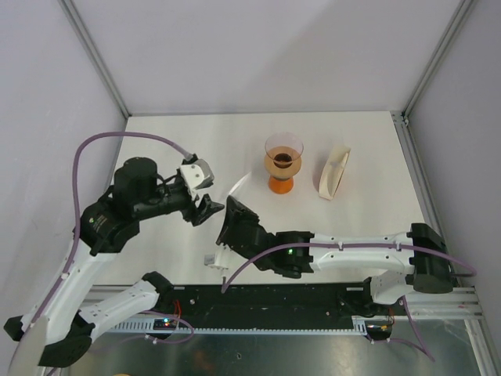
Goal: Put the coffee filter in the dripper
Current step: Place the coffee filter in the coffee dripper.
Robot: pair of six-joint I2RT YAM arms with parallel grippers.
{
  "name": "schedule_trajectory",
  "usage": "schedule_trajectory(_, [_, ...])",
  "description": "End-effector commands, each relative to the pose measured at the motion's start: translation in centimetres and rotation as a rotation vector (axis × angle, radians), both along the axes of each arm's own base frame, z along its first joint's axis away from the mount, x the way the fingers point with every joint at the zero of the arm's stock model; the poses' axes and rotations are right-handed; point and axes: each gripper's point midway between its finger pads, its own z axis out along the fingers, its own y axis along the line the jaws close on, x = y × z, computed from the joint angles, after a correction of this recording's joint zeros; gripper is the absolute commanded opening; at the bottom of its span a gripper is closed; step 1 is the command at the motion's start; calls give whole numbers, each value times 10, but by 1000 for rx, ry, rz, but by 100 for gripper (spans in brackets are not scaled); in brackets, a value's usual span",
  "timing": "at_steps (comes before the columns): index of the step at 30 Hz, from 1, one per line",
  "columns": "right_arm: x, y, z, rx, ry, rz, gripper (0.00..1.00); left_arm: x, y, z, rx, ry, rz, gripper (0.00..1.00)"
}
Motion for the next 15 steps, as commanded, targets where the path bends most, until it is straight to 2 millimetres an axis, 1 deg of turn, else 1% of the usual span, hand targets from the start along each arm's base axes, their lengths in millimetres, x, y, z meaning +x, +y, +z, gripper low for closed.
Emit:
schedule_trajectory(1, [0, 10, 39, 108, -30, 10, 0, 11, -1, -17, 70, -19, 21, 69])
schedule_trajectory(4, [-1, 12, 41, 117, -25, 19, 0, 18, -1, -21, 96, -26, 41, 67])
schedule_trajectory(6, [-3, 13, 41, 122, -22, 25, 0, 23, 0, -23, 112, -31, 59, 64])
schedule_trajectory(8, [-4, 14, 41, 124, -18, 34, 0, 27, -2, -23, 116, -34, 63, 58])
schedule_trajectory(14, [-7, 17, 39, 139, 7, 54, 0, 30, -6, -18, 110, -40, 57, 20])
schedule_trajectory(15, [-7, 17, 38, 144, 15, 55, 0, 29, -7, -19, 110, -38, 53, 11])
